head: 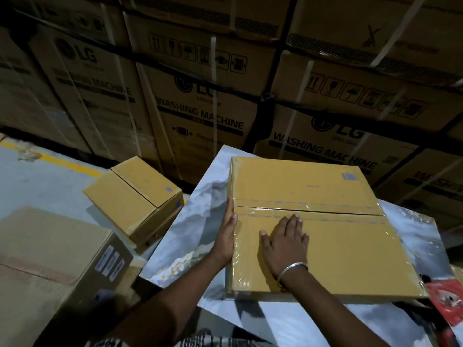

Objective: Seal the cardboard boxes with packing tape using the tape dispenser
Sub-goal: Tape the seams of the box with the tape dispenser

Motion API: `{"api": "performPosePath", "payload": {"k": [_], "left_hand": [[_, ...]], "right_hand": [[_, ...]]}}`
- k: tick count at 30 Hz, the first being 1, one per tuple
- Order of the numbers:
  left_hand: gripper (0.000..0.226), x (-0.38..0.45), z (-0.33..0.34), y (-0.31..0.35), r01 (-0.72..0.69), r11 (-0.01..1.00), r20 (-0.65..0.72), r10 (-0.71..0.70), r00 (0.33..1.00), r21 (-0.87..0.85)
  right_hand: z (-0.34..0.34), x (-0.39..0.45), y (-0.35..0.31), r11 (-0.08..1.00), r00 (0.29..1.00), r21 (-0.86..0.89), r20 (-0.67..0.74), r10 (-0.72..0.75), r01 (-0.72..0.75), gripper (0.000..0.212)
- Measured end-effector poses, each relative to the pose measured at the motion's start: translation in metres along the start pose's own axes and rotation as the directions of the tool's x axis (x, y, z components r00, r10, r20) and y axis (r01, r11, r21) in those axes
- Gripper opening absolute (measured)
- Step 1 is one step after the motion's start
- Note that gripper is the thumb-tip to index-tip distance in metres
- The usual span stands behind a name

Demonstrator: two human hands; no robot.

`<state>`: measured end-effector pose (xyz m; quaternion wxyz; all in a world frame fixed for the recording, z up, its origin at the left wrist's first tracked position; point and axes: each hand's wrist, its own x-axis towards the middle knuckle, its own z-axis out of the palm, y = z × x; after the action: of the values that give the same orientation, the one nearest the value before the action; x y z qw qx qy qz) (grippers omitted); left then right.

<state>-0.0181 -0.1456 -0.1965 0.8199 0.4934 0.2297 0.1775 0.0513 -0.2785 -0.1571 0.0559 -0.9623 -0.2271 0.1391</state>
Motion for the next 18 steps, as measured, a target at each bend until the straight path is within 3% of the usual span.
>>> {"api": "performPosePath", "payload": {"k": [3,5,8,11,14,18], "left_hand": [[0.053,0.003,-0.006,-0.007,-0.003,1.0,0.008,0.002,1.0,0.021],[0.06,0.004,-0.011,-0.01,-0.011,0.996,0.016,0.009,1.0,0.086],[0.063,0.005,-0.018,-0.014,-0.035,0.968,0.027,0.029,0.999,0.248],[0.066,0.006,-0.028,-0.013,-0.076,0.921,0.107,0.038,0.994,0.381],[0.046,-0.002,-0.037,-0.003,-0.016,0.945,0.157,-0.037,0.987,0.325],[0.047,-0.04,-0.039,-0.004,0.037,0.98,0.026,-0.043,0.999,0.194]], "right_hand": [[0.001,-0.006,-0.003,0.998,0.998,-0.028,-0.005,-0.06,0.06,0.082],[0.001,-0.009,-0.003,0.978,0.979,-0.05,0.014,-0.204,0.204,0.086],[0.0,-0.013,-0.001,0.892,0.896,-0.088,0.073,-0.438,0.444,0.105],[-0.005,-0.014,0.003,0.819,0.819,-0.076,0.139,-0.557,0.569,0.127],[-0.009,-0.017,0.003,0.72,0.736,-0.167,0.23,-0.636,0.674,0.142],[-0.011,-0.019,0.0,0.694,0.733,-0.241,0.287,-0.617,0.678,0.148]]}}
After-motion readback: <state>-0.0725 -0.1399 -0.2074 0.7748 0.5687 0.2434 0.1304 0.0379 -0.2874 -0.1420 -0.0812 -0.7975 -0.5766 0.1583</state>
